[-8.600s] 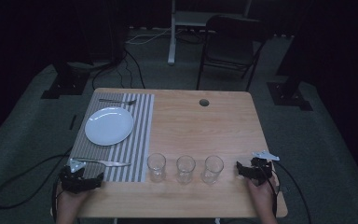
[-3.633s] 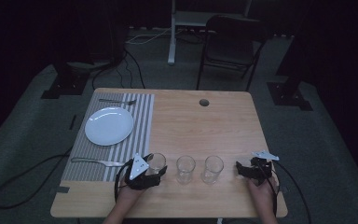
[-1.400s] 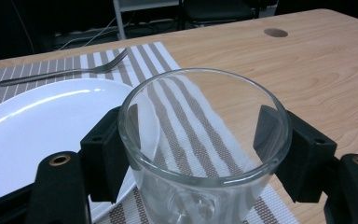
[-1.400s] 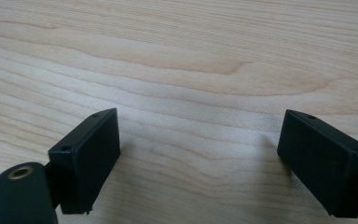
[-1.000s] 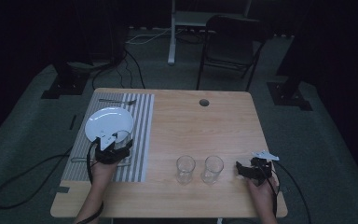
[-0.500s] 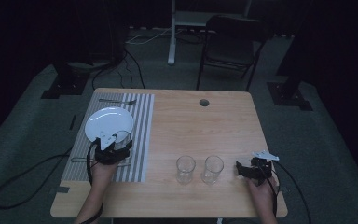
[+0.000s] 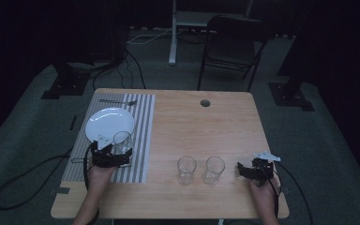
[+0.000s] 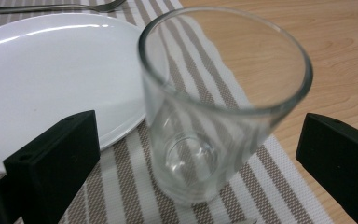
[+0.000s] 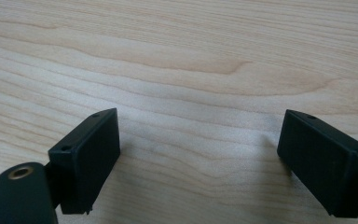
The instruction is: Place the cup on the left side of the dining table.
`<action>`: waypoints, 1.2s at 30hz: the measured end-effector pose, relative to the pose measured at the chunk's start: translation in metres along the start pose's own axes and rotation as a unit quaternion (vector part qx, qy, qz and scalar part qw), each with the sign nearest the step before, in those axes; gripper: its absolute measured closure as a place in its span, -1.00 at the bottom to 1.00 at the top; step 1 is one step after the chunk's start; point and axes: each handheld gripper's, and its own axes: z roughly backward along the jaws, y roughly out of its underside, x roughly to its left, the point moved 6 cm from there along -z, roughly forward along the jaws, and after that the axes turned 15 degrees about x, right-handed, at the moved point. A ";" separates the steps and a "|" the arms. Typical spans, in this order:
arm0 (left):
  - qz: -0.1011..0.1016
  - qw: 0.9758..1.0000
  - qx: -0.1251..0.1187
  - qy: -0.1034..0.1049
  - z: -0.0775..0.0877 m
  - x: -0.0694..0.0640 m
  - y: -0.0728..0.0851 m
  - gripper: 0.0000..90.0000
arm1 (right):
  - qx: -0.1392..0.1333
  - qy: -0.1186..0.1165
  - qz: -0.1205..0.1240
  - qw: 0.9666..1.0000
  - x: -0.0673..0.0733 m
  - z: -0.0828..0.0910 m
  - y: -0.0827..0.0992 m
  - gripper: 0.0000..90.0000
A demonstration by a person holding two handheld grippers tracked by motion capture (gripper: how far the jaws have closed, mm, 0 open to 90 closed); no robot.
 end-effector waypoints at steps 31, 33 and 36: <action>0.072 0.991 0.053 -0.096 0.019 0.050 0.077 -0.99 | -0.001 0.001 -0.001 1.000 0.000 0.000 0.001 -0.72; 0.073 0.991 0.059 -0.093 0.019 0.051 0.080 -0.99 | -0.001 0.001 -0.001 1.000 0.000 0.000 0.001 -0.72; 0.075 0.990 0.066 -0.096 0.021 0.054 0.086 -0.99 | -0.001 0.001 -0.001 1.000 0.000 0.000 0.001 -0.72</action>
